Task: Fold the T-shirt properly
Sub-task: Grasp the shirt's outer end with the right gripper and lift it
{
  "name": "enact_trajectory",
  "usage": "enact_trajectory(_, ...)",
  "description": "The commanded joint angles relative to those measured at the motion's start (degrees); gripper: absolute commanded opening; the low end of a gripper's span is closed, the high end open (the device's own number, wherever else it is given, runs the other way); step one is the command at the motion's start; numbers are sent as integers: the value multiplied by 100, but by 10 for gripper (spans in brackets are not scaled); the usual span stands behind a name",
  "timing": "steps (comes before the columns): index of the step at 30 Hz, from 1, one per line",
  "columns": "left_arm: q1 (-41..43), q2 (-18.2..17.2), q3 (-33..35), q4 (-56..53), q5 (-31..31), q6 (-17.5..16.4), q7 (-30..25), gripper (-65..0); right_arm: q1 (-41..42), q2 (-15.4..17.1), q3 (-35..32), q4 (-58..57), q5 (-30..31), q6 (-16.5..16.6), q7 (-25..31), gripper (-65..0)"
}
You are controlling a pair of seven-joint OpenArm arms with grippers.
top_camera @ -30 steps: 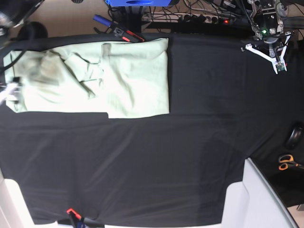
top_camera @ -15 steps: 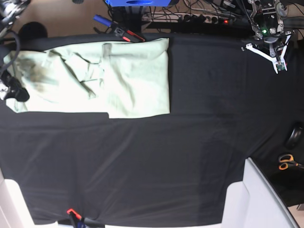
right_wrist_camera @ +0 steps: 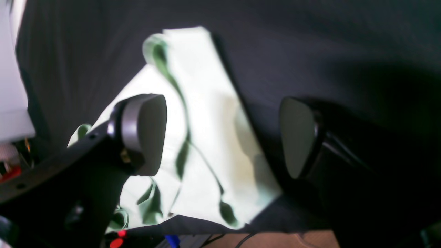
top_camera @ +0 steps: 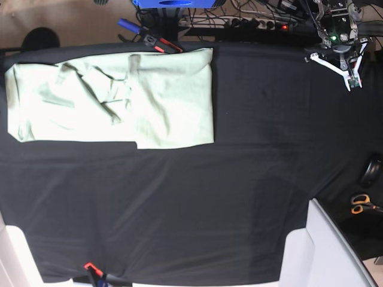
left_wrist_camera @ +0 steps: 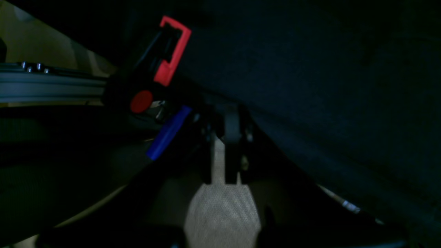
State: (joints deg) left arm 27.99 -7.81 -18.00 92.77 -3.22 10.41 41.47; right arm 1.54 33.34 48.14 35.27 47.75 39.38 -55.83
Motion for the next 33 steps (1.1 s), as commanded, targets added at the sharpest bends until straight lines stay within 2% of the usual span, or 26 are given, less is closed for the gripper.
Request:
enact_trajectory(1, 28, -67, -33, 99, 63, 44, -99, -600, 79, 204, 17, 3, 3, 62, 155, -168)
enact_trajectory(4, 28, -67, -33, 99, 63, 44, -99, -600, 79, 169, 17, -129, -383, 62, 383, -168)
enact_trajectory(8, 28, -67, -33, 99, 63, 44, -99, -600, 79, 81, 17, -331, -480, 62, 401, -168)
enact_trajectory(15, 36, -67, -33, 99, 63, 44, -99, -600, 132, -341, -18, -199, -480, 62, -258, -168)
enact_trajectory(23, 107, -67, -33, 99, 63, 44, -99, -600, 132, -824, -695, 363, -480, 62, -522, -168)
enact_trajectory(33, 107, -67, -33, 99, 63, 44, -99, -600, 132, -947, -1258, 363, -480, 62, -496, -170)
